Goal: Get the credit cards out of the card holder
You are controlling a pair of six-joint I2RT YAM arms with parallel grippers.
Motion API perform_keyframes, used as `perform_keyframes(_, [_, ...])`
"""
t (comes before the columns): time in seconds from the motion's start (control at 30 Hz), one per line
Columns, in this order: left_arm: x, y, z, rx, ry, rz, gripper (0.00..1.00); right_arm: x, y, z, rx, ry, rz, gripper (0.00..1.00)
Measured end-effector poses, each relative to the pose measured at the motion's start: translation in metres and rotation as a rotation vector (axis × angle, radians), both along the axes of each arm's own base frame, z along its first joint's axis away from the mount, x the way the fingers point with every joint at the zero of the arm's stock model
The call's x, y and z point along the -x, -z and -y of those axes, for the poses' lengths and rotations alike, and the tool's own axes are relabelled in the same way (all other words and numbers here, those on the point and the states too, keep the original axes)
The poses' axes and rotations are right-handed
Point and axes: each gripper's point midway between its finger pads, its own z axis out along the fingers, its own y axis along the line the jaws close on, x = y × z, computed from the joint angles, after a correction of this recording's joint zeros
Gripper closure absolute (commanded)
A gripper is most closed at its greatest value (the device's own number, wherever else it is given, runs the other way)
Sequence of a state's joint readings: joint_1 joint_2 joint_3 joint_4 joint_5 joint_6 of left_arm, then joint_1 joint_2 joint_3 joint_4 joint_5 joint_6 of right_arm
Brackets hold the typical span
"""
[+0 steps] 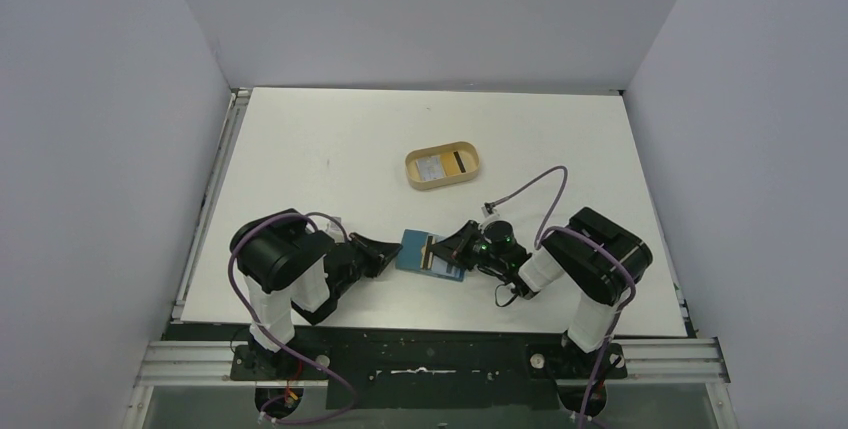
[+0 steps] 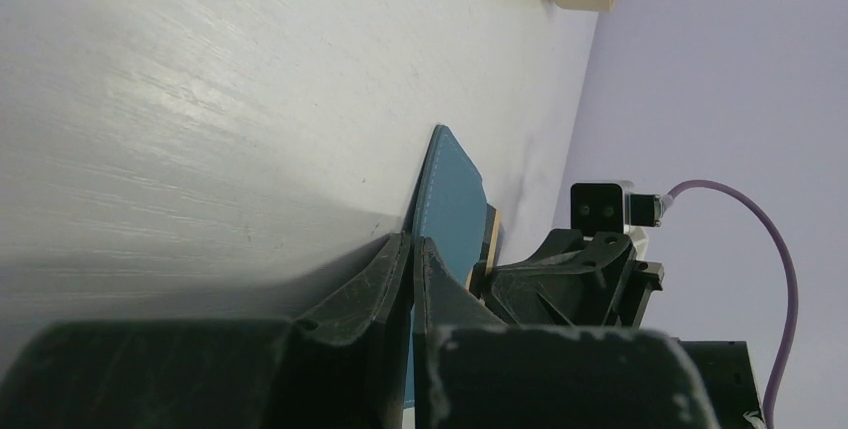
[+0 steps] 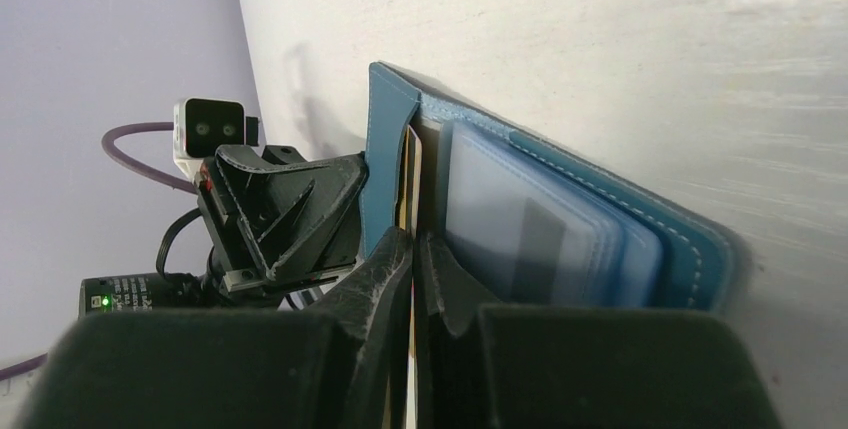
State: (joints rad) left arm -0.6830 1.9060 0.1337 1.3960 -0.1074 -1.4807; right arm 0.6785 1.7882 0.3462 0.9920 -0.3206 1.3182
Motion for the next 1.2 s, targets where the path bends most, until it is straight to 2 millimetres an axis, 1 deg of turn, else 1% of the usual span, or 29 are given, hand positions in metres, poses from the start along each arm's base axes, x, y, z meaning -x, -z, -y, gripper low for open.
perform_keyframes(0.33, [-0.001,0.0,-0.005,-0.002,-0.01,-0.002,1.0,0.007,-0.004,0.016,0.032,-0.022,-0.014,1.0])
perform_keyframes(0.43, [-0.002,0.0,-0.01,-0.007,-0.021,0.001,1.0,0.011,-0.017,0.024,0.075,-0.056,0.007,1.0])
perform_keyframes(0.5, [-0.003,0.0,-0.012,-0.011,-0.027,0.003,1.0,0.008,-0.037,0.027,0.119,-0.078,0.057,1.0])
perform_keyframes(0.6, [-0.004,0.0,-0.014,-0.018,-0.029,0.008,1.0,-0.006,-0.084,0.031,0.157,-0.095,0.18,1.0])
perform_keyframes(0.67, [-0.005,0.0,-0.014,-0.021,-0.03,0.01,1.0,-0.023,-0.117,0.039,0.174,-0.086,0.263,1.0])
perform_keyframes(0.7, [-0.005,0.0,-0.015,-0.022,-0.031,0.011,1.0,-0.033,-0.129,0.045,0.186,-0.08,0.293,1.0])
perform_keyframes(0.77, [-0.006,0.0,-0.015,-0.023,-0.031,0.011,1.0,-0.048,-0.143,0.055,0.211,-0.079,0.328,1.0])
perform_keyframes(0.83, [-0.006,0.0,-0.015,-0.027,-0.03,0.015,1.0,-0.061,-0.148,0.064,0.248,-0.089,0.338,1.0])
perform_keyframes(1.03, [-0.003,0.0,-0.019,-0.043,-0.027,0.023,1.0,-0.089,-0.141,0.075,0.332,-0.149,0.309,1.0])
perform_keyframes(1.1, [-0.002,0.0,-0.02,-0.05,-0.025,0.027,1.0,-0.104,-0.143,0.076,0.344,-0.165,0.301,1.0])
perform_keyframes(1.2, [-0.001,0.0,-0.021,-0.061,-0.02,0.034,1.0,-0.133,-0.152,0.074,0.359,-0.192,0.314,1.0])
